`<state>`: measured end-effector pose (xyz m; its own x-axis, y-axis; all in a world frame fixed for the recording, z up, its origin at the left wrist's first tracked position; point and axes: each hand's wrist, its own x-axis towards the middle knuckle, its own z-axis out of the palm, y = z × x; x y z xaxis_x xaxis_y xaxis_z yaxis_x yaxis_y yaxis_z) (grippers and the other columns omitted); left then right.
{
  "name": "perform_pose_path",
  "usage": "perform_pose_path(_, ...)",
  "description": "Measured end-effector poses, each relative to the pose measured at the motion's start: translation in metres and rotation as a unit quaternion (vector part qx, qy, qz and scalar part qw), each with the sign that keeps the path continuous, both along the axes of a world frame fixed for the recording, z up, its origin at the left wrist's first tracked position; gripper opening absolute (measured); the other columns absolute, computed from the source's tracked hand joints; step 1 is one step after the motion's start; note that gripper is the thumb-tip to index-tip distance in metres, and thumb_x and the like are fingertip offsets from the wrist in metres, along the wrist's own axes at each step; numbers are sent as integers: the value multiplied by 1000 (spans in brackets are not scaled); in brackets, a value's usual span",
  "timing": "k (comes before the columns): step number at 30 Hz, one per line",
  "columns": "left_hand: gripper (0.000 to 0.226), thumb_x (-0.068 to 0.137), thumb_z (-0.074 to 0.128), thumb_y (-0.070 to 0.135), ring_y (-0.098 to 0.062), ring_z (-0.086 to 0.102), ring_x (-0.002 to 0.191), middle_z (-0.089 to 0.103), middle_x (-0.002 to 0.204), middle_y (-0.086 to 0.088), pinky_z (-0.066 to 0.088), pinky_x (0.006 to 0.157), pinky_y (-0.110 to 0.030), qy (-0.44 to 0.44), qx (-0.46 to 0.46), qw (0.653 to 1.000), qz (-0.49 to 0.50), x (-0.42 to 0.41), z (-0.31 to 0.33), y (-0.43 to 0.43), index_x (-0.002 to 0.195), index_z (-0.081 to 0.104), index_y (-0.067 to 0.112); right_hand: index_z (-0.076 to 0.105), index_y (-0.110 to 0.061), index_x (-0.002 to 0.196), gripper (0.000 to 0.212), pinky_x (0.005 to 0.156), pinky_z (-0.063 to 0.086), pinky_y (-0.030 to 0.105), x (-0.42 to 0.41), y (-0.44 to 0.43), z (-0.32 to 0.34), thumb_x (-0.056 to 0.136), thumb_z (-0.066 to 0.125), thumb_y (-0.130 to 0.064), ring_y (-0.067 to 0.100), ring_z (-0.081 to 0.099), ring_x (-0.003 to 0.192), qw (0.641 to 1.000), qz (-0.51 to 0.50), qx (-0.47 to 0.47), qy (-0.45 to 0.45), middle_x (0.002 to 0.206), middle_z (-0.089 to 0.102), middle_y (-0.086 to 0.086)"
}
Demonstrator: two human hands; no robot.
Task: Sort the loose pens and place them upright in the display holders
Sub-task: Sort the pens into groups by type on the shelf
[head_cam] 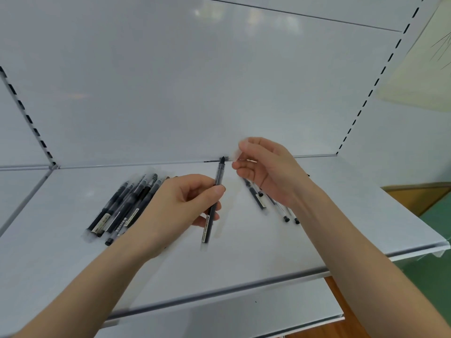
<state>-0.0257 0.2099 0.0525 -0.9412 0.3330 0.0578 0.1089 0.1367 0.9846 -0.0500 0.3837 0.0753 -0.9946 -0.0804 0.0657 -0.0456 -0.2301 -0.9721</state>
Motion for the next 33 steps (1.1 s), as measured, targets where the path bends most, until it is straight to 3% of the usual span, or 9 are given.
perform_pose_path(1,17,86,58,19,-9,63,56,63,59,3,56,64,-31,1,-2,1000,-2,1,0,-1,85,67,5,55,-10,87,3,54,51,17,1,-1,1,90,55,-10,10,63,57,1000,-12,-2,10,61,66,-3)
perform_pose_path(4,16,86,58,18,-8,61,54,62,57,3,57,61,-29,0,-1,1000,-5,3,1,-3,86,67,4,54,-14,97,10,58,52,18,3,-4,3,89,57,-10,10,63,59,998,-32,23,42,62,66,-2)
perform_pose_path(10,16,85,58,16,-7,59,53,60,57,3,56,56,-24,-2,-1,1000,-7,4,3,-4,86,67,2,58,-15,97,11,61,53,18,8,-8,7,88,58,-8,10,65,63,992,-25,77,100,64,67,0)
perform_pose_path(15,15,85,58,16,-7,58,53,60,57,4,57,56,-24,-2,-5,1000,-8,7,3,-5,87,68,5,58,-14,97,12,60,53,18,5,-2,11,90,55,-6,14,68,66,994,-69,30,76,68,63,1)
perform_pose_path(19,15,85,59,16,-7,57,52,59,58,3,56,55,-23,-1,-5,1000,-3,7,2,-8,85,68,4,60,-10,103,17,61,49,18,2,8,10,86,60,-5,14,60,77,992,-68,92,49,70,63,-4)
perform_pose_path(22,16,84,59,17,-7,57,52,60,57,3,57,57,-26,-4,-2,1000,1,7,3,-10,85,68,4,62,-14,95,13,64,54,17,8,11,9,89,55,-5,12,67,73,994,-8,102,40,75,61,-1)
perform_pose_path(25,16,84,59,18,-7,57,53,60,57,3,57,58,-27,-7,1,1000,0,8,5,-11,86,68,5,65,-21,95,19,61,50,15,13,12,10,90,53,-7,6,62,65,989,33,133,53,78,65,-1)
perform_pose_path(28,15,83,60,17,-8,57,52,60,57,3,57,57,-26,-8,5,1000,-2,9,6,-10,86,68,5,65,-21,95,18,58,46,16,15,12,9,89,53,-9,6,54,60,983,51,164,59,69,66,-6)
perform_pose_path(33,15,83,60,17,-7,57,52,60,56,3,57,56,-25,-9,2,1000,-4,10,6,-9,86,69,5,62,-13,77,10,48,43,16,14,13,12,70,64,-20,6,50,47,988,32,144,49,54,60,-8)
